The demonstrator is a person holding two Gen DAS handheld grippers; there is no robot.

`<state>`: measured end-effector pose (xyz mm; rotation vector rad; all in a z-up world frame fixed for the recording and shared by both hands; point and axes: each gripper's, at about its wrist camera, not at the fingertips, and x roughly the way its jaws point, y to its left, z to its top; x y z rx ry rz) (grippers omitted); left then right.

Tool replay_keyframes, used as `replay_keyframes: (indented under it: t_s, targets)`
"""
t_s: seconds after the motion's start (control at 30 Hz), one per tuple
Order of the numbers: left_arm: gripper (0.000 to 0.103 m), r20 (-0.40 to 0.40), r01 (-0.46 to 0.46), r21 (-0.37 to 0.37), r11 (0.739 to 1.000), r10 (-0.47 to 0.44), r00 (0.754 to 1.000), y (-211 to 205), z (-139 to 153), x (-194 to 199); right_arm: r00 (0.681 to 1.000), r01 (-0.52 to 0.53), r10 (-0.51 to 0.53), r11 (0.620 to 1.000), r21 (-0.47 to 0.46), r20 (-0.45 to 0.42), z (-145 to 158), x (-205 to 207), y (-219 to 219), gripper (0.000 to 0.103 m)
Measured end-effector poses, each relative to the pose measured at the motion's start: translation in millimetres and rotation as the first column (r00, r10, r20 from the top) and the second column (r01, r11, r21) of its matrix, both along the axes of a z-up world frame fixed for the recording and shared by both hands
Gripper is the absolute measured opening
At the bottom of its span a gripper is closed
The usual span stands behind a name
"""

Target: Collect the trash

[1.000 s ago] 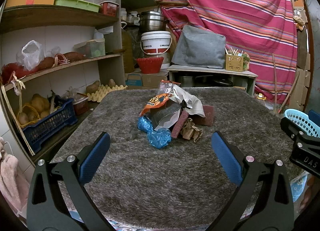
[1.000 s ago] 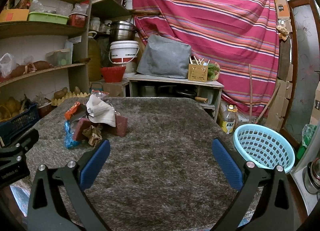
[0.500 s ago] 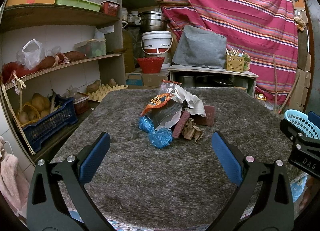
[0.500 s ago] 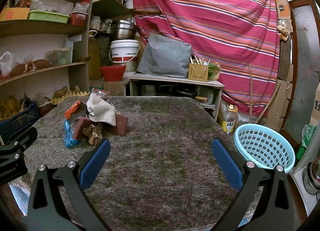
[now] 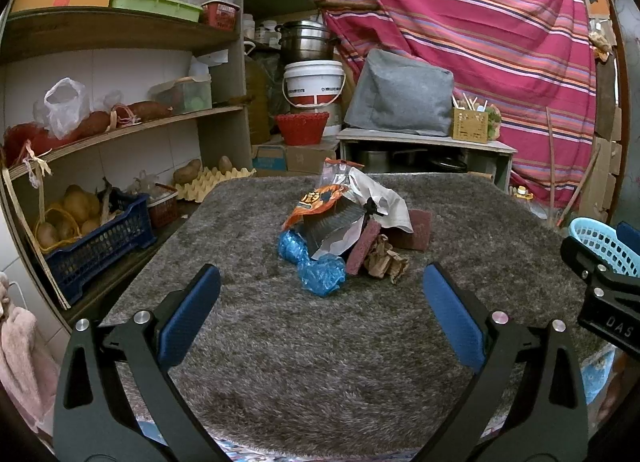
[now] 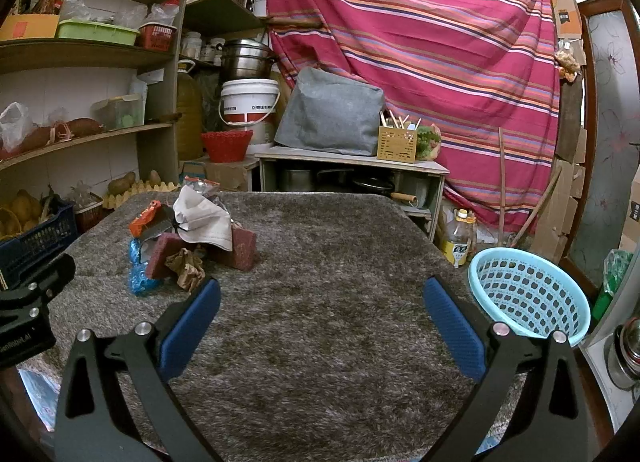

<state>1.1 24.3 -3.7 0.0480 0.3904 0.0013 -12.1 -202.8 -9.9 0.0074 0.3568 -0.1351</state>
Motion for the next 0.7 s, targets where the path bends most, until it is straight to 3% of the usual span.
replay_keyframes:
  t_s: [0.5, 0.7]
  targets:
    - [0.098, -0.025, -0.019, 0.016, 1.0, 0.02, 0.999, -4.4, -8.4, 9.4, 1.0, 0.006, -0.006, 1.0, 0.016, -0.011, -6.2, 6.3, -1.4, 0.099]
    - [0.098, -0.07, -0.028, 0.008, 1.0, 0.028, 0.997, 5.0, -11.7, 16.6, 1.0, -0.003, 0.003, 1.0, 0.015, -0.005, 6.0, 12.4, -13.4, 0.099]
